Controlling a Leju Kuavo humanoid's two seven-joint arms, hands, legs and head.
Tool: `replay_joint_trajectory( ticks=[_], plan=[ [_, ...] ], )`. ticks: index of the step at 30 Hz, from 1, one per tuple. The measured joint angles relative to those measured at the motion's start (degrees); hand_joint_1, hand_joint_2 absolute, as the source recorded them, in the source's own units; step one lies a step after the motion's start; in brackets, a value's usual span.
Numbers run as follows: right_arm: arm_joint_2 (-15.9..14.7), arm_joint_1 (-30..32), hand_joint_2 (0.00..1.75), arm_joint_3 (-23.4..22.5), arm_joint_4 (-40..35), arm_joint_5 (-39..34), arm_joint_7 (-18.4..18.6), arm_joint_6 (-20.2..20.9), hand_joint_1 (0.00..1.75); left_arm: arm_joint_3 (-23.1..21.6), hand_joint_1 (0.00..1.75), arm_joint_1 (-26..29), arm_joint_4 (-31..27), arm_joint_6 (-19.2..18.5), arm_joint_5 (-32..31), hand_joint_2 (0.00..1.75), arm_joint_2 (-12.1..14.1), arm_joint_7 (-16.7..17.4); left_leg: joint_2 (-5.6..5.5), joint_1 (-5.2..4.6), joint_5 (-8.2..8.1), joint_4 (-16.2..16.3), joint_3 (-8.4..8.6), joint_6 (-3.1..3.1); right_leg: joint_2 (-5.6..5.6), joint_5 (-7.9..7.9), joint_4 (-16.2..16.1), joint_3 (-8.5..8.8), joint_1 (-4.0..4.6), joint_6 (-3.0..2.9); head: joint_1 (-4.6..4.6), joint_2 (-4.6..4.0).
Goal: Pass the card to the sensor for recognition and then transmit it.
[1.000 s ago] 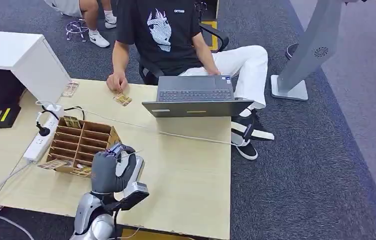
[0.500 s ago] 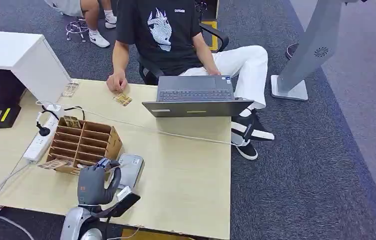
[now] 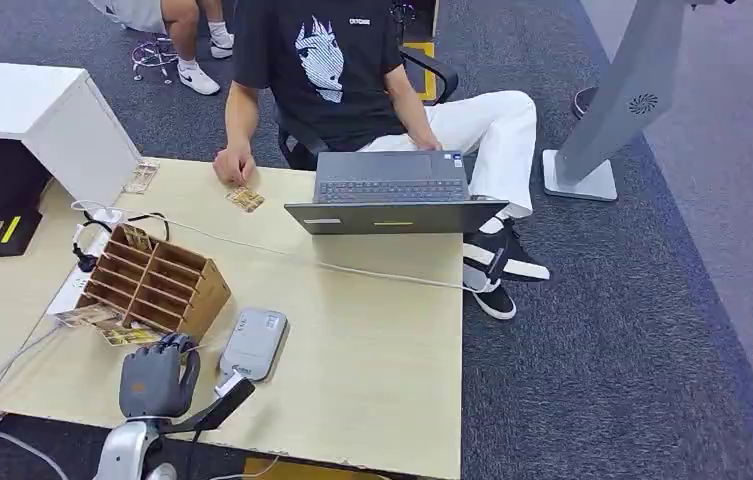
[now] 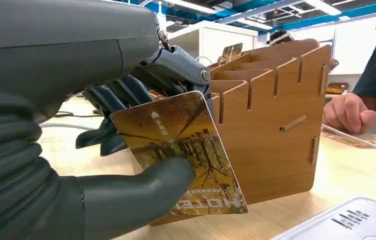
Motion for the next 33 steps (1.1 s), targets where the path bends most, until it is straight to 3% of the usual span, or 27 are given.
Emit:
replay_joint_trajectory(
  ticks=[17,19,21,23,33],
  plan=[
    [0.0,0.0,1.75,-0.3,-0.1,1.0,0.1,0.1,0.00,0.2,1.75,-0.3,1.4,-0.9,-3.0,1.75,-0.3,1.2,-0.01,0.00,0.00,0.0,0.03,0.00,-0.01,0.00,0.0,0.02,0.00,0.00,0.00,0.00],
    [0.0,-0.1,1.75,-0.4,-0.1,1.1,0.1,0.0,0.00,0.2,1.75,-0.3,1.4,0.1,-1.9,1.75,-0.5,0.2,-0.01,0.00,0.00,0.0,0.03,0.00,-0.01,0.00,0.0,0.02,0.00,0.00,0.00,0.00],
    [0.0,0.0,1.75,-0.4,-0.1,1.9,0.1,-0.1,0.00,0.2,1.75,0.1,0.2,0.7,-0.2,1.75,-1.1,-3.5,0.00,0.00,0.00,0.0,0.02,0.00,-0.01,0.00,0.0,0.01,0.00,0.00,0.00,0.00],
    [0.0,-0.1,1.75,-0.4,-0.1,2.0,0.0,-0.1,0.00,0.2,1.75,0.2,-1.0,1.2,0.0,1.75,-1.6,-5.2,-0.07,0.00,0.01,0.0,0.01,0.00,-0.07,0.00,0.0,0.03,0.00,0.00,0.00,0.00],
    [0.0,-0.1,1.75,-0.5,-0.2,2.0,0.0,-0.1,0.00,0.2,1.75,0.5,-3.1,1.2,0.0,1.75,-2.8,-5.3,-0.05,0.00,0.00,0.0,0.01,0.00,-0.06,0.00,0.0,0.02,0.00,0.00,0.00,0.00]
  ],
)
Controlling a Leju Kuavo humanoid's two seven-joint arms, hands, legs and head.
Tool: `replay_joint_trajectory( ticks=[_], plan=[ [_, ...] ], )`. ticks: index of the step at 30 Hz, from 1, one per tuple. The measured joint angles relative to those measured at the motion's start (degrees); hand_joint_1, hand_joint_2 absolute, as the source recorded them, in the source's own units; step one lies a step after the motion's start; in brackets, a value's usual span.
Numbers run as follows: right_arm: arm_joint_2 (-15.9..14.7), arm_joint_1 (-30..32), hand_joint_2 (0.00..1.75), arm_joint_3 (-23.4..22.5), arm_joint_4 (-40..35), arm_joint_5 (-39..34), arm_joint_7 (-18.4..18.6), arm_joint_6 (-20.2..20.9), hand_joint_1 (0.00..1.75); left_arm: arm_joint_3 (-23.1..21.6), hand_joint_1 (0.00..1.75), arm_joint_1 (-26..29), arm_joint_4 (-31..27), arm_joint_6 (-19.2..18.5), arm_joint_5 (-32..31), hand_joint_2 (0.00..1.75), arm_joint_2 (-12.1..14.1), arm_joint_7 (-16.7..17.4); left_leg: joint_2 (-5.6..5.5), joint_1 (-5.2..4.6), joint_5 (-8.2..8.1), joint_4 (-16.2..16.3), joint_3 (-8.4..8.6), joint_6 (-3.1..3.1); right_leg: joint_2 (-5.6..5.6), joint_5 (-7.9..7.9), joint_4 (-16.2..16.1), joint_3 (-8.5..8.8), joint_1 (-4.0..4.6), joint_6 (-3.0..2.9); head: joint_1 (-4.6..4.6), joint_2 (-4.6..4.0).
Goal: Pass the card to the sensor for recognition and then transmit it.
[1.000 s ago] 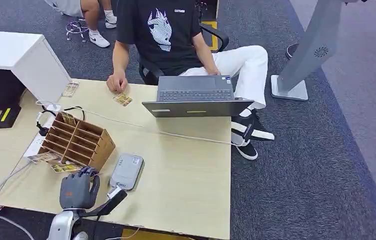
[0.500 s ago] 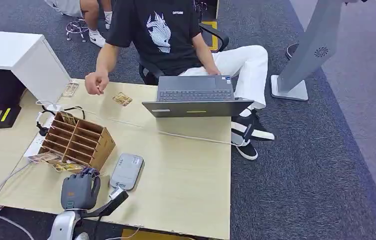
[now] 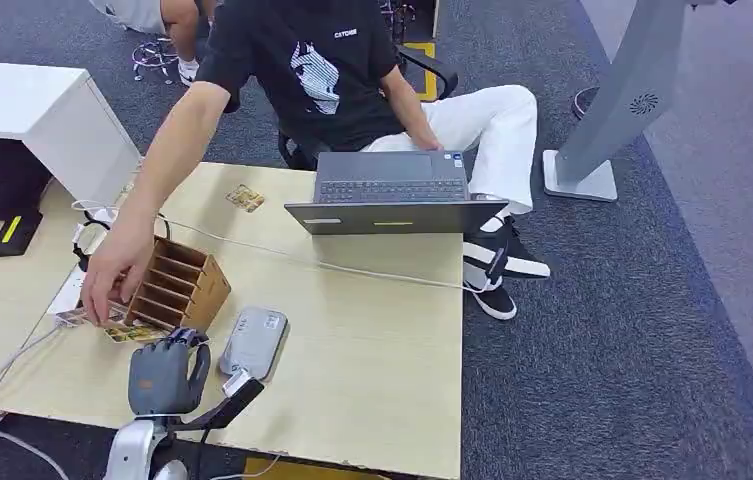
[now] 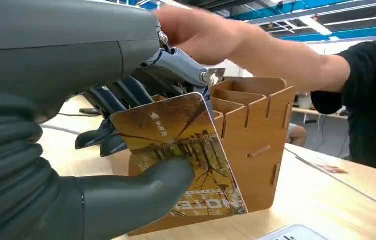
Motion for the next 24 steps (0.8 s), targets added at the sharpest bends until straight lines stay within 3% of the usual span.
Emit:
replay_joint_trajectory(
  ticks=[3,4,7,8,13,15,17,18,21,24],
  plan=[
    [0.0,0.0,1.75,0.0,0.0,0.1,0.0,0.0,0.00,0.0,1.75,0.0,-0.1,0.0,0.1,1.75,-0.1,-0.5,0.00,0.00,0.00,0.0,0.00,0.00,0.00,0.00,0.0,0.00,0.00,0.00,0.00,0.00],
    [0.0,0.0,1.75,0.0,0.0,0.2,0.0,0.0,0.00,0.0,1.75,0.2,-0.5,0.0,0.2,1.75,-0.3,-2.2,0.00,0.00,0.00,0.0,0.00,0.00,0.00,0.00,0.0,-0.01,0.00,0.00,0.00,0.00],
    [0.0,0.0,1.75,0.0,0.0,1.3,-0.2,0.0,0.00,0.9,1.75,0.8,-5.6,0.0,-0.1,1.75,-2.5,-12.7,-0.05,-0.01,0.00,0.0,-0.03,0.00,-0.06,0.00,0.0,0.01,-0.01,0.00,0.02,0.00],
    [0.0,-0.1,1.75,0.0,0.0,1.5,-0.2,0.0,0.00,0.9,1.75,0.8,-6.9,0.1,-0.6,1.75,-3.2,-14.1,-0.06,-0.02,0.00,0.0,-0.03,0.01,-0.06,0.00,0.0,0.03,-0.02,0.00,0.00,0.00],
    [0.6,-0.1,1.75,0.0,0.0,2.0,0.0,-2.1,0.00,0.4,1.75,1.0,-14.6,0.1,-3.0,1.75,-5.9,-15.0,-0.02,-0.04,-0.01,0.0,0.01,0.01,-0.02,0.01,0.0,-0.01,-0.04,0.01,0.00,0.00],
    [-0.3,1.2,1.75,0.0,0.0,3.1,-2.3,-2.6,0.00,0.2,1.75,1.6,-17.5,0.1,-3.0,1.75,-6.0,-14.7,-0.04,-0.04,-0.01,0.0,0.04,0.00,-0.03,-0.01,0.0,0.01,-0.03,0.00,-0.04,0.00],
    [-2.5,3.0,1.75,0.0,-0.4,2.9,-6.0,0.1,0.00,0.2,1.75,2.9,-20.4,0.1,-2.1,1.75,-6.1,-16.3,-0.06,-0.04,-0.03,0.0,0.01,0.00,-0.05,-0.06,0.0,0.01,-0.04,0.07,-0.11,0.00],
    [-3.4,4.2,1.75,0.0,-1.2,3.2,-6.1,3.2,0.00,0.2,1.75,3.5,-21.8,0.1,-1.6,1.75,-6.3,-18.3,-0.09,-0.07,-0.05,0.0,-0.01,0.02,-0.09,-0.11,0.0,0.02,-0.06,0.13,-0.11,0.00],
    [-4.0,8.7,1.75,-0.7,-9.0,6.5,-3.0,11.0,0.00,0.3,1.75,4.5,-25.2,0.1,-1.9,1.75,-7.7,-23.2,-0.21,-0.10,-0.08,0.0,-0.17,0.07,-0.21,-0.12,0.0,0.03,-0.09,0.15,-0.15,0.00],
    [-2.9,11.5,1.75,-1.9,-16.7,9.9,-1.3,15.2,0.00,0.3,1.75,5.3,-27.2,0.1,-3.0,1.75,-8.3,-22.1,0.00,-0.10,-0.22,0.0,-0.06,0.09,-0.04,-0.10,-0.1,0.00,-0.08,0.15,-0.04,0.00]
  ],
)
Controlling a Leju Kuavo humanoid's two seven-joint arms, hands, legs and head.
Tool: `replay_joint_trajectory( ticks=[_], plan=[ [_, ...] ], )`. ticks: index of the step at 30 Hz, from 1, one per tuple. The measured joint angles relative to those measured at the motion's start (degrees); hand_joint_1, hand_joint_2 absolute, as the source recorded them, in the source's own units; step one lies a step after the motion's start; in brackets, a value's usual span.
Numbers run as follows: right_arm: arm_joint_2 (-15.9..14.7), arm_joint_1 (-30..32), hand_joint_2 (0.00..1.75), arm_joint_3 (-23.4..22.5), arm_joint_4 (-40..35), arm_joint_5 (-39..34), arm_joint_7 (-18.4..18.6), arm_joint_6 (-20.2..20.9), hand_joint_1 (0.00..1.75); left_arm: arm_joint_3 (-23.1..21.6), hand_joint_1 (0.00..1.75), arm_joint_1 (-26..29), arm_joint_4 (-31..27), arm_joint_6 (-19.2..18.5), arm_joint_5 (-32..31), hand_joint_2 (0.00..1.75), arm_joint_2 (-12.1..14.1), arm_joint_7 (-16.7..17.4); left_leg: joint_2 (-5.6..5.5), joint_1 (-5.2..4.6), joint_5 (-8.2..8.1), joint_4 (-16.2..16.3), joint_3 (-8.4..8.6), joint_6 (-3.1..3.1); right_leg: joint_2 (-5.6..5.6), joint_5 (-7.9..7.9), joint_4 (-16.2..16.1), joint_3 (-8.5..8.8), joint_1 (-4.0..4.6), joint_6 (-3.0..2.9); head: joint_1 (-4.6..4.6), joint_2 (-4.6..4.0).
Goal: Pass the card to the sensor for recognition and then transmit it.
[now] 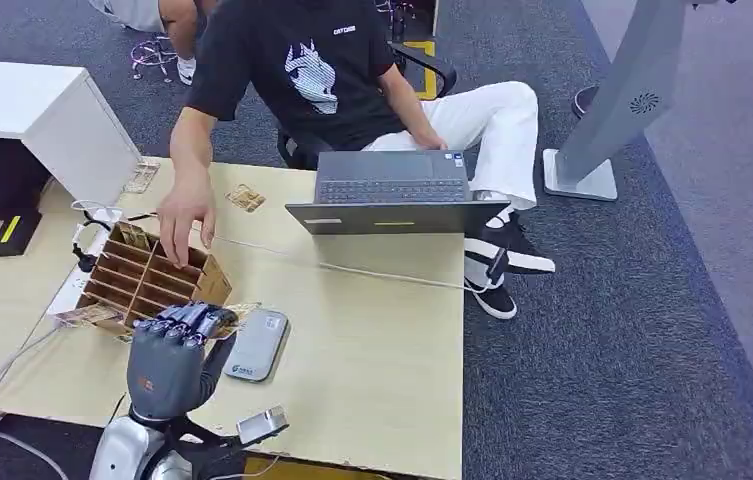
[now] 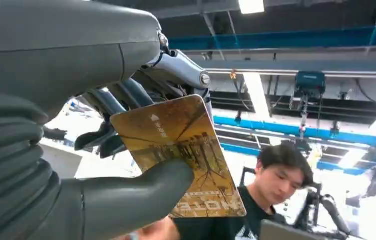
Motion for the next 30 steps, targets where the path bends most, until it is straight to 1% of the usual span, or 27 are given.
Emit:
replay_joint_trajectory(
  ticks=[1,4,5,7,8,9,10,13,16,18,19,23,27,30],
  plan=[
    [0.7,0.7,1.75,-0.5,-2.1,1.1,0.1,1.1,0.00,0.0,1.75,0.1,-0.5,0.0,-0.6,1.75,0.0,0.9,-0.02,0.00,0.00,0.0,0.04,0.00,0.00,0.00,0.0,0.01,0.00,0.00,0.00,0.00],
    [3.0,1.7,1.75,-3.0,-8.0,4.8,-0.6,3.8,0.00,-0.7,1.75,0.5,-1.0,0.0,-3.2,1.75,0.5,5.6,-0.03,0.03,0.01,0.0,0.09,-0.01,-0.03,-0.01,0.0,0.01,0.02,-0.01,-0.02,0.00],
    [3.7,1.8,1.75,-4.0,-9.4,6.1,-1.0,4.6,0.00,-1.1,1.75,0.5,-0.9,0.0,-4.6,1.75,1.1,8.6,-0.03,0.05,0.04,0.0,0.10,-0.04,-0.01,-0.01,0.0,0.01,0.03,-0.01,-0.02,0.00],
    [5.5,1.8,1.75,-7.0,-12.6,9.5,-2.5,6.5,0.00,-3.0,1.75,-0.1,0.5,-0.4,-7.0,1.75,3.2,18.2,-0.03,0.05,0.07,0.0,0.12,-0.05,0.00,0.00,0.0,0.02,0.03,-0.01,-0.02,0.00],
    [6.3,1.7,1.75,-8.8,-14.0,11.4,-3.4,7.2,0.00,-4.3,1.75,-0.6,1.5,-1.0,-7.5,1.75,4.8,22.7,-0.03,0.06,0.07,0.0,0.12,-0.05,0.00,0.00,0.1,0.03,0.04,-0.01,0.02,0.00],
    [7.1,1.5,1.75,-10.8,-15.2,13.1,-4.2,7.6,0.00,-5.8,1.75,-1.0,2.5,-1.0,-7.6,1.75,6.6,25.8,-0.02,0.06,0.08,0.0,0.12,-0.05,0.04,0.00,0.1,0.03,0.04,-0.01,-0.03,0.00],
    [7.7,1.3,1.75,-12.5,-16.0,13.9,-4.6,7.8,0.00,-6.9,1.75,-1.4,3.4,-1.0,-7.6,1.75,7.9,27.3,-0.03,0.05,0.08,0.0,0.12,-0.06,0.03,0.00,0.1,0.04,0.02,-0.01,-0.02,0.00],
    [8.7,1.1,1.75,-15.9,-17.9,14.6,-5.1,7.8,0.00,-9.0,1.75,-2.0,5.3,-0.9,-7.5,1.75,10.5,28.2,-0.06,0.04,0.12,0.0,0.10,-0.04,-0.01,0.00,0.0,0.11,0.02,-0.01,0.02,0.00],
    [9.4,1.0,1.75,-18.3,-18.9,16.0,-5.9,8.1,0.00,-10.3,1.75,-2.3,6.7,-0.9,-6.7,1.75,12.2,28.8,-0.03,0.01,0.07,0.0,0.10,0.01,0.02,0.00,0.0,0.10,0.00,0.00,0.02,0.00],
    [9.6,0.8,1.75,-19.5,-19.1,17.3,-6.8,8.2,0.00,-10.8,1.75,-2.5,7.8,-0.8,-4.6,1.75,13.1,28.8,-0.03,0.00,0.06,0.0,0.10,0.01,0.02,0.00,0.0,0.09,0.00,0.00,0.00,0.00],
    [9.7,0.5,1.75,-20.3,-19.1,18.3,-7.5,8.1,0.00,-10.8,1.75,-2.6,8.6,-0.6,-3.3,1.75,13.4,28.2,-0.04,0.00,0.06,0.0,0.10,0.01,0.01,-0.01,0.0,0.09,0.00,0.00,0.00,0.00],
    [9.8,-0.3,1.75,-23.4,-19.1,20.2,-8.9,7.7,0.00,-10.8,1.75,-3.2,13.1,-0.3,-0.1,1.75,14.2,26.1,-0.04,0.02,0.07,0.0,0.12,0.01,0.01,-0.01,0.0,0.09,0.01,0.00,-0.02,0.00],
    [9.8,-0.5,1.75,-24.7,-19.1,20.4,-9.2,7.5,0.00,-10.7,1.75,-3.5,16.3,-0.2,1.2,1.75,14.5,24.6,-0.04,0.02,0.07,0.0,0.11,0.01,0.01,-0.01,0.0,0.10,0.02,0.00,0.00,0.00],
    [9.8,-0.6,1.75,-25.0,-19.1,20.4,-9.2,7.5,0.00,-10.7,1.75,-3.5,17.5,-0.2,1.4,1.75,14.7,22.9,-0.04,0.02,0.07,0.0,0.10,0.01,0.01,-0.01,0.0,0.11,0.01,0.00,0.00,0.00]
  ],
)
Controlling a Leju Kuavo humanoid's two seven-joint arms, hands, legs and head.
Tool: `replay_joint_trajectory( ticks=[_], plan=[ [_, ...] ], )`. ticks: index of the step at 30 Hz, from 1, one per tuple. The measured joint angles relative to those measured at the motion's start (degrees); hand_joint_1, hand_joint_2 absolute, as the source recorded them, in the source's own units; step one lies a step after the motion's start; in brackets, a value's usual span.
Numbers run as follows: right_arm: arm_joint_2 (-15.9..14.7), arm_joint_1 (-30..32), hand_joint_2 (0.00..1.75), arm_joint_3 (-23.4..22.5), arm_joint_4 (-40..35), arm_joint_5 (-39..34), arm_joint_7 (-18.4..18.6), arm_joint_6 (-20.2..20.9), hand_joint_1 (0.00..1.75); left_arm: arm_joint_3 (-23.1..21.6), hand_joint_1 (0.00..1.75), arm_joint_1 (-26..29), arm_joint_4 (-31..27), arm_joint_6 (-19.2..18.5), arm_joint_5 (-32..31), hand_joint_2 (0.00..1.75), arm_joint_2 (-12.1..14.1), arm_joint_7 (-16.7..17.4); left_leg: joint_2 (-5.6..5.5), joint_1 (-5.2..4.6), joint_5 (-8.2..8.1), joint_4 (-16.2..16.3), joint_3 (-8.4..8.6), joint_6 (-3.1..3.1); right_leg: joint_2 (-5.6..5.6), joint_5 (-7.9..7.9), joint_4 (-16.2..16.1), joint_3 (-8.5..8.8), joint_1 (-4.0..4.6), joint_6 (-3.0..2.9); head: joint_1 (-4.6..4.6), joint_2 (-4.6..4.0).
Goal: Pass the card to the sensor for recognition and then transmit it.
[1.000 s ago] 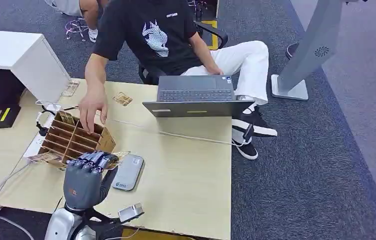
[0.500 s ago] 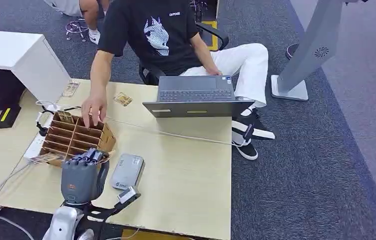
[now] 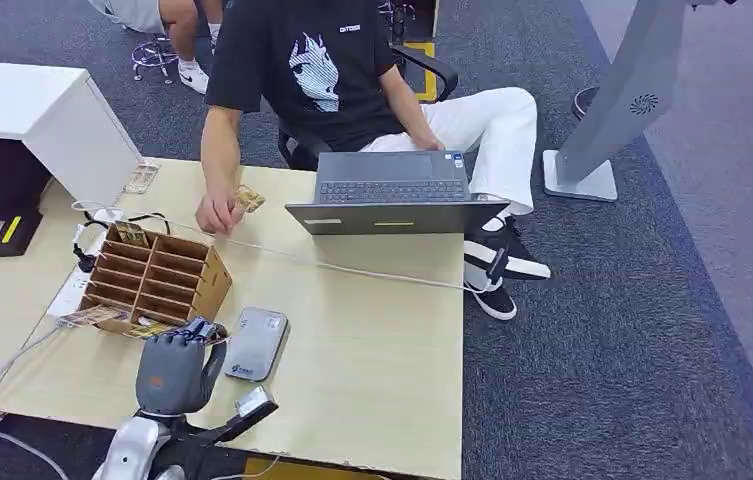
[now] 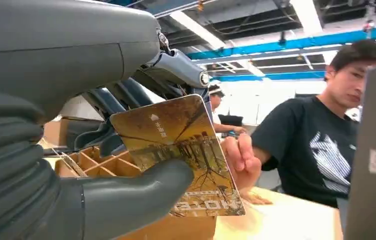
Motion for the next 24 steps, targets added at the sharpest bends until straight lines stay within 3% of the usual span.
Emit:
replay_joint_trajectory(
  ticks=[12,24],
  plan=[
    [0.1,-0.2,1.75,-1.0,0.1,0.0,-0.1,-0.3,0.00,0.4,1.75,-0.1,1.1,0.0,-1.1,1.75,0.0,-1.8,0.00,0.00,0.00,0.0,0.01,0.00,0.00,0.00,0.0,0.00,0.00,0.00,0.00,0.00],
    [0.2,-0.4,1.75,-1.1,0.3,0.0,-0.7,-0.5,0.00,0.4,1.75,-2.2,8.1,0.1,1.4,1.75,-0.7,-1.8,-0.01,0.00,0.00,0.0,0.01,0.00,-0.01,0.00,0.0,0.01,0.00,0.00,0.00,0.00]
  ],
)
